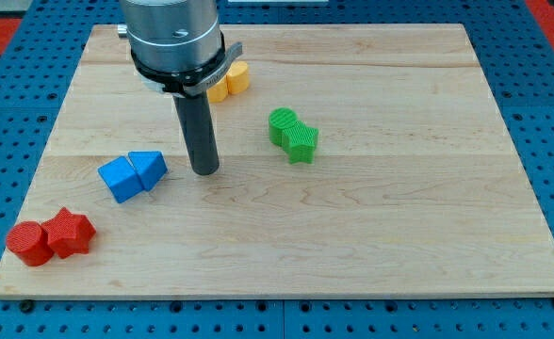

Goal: Push the blue cube towards the left center of the board

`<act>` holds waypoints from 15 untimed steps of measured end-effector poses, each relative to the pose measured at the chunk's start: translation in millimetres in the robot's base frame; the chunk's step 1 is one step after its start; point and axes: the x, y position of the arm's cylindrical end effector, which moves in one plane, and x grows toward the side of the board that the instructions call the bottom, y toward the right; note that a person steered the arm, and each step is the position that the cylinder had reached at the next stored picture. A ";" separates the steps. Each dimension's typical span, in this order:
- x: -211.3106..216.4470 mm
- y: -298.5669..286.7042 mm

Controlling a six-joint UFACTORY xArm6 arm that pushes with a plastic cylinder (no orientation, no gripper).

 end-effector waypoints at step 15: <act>-89.3 -60.8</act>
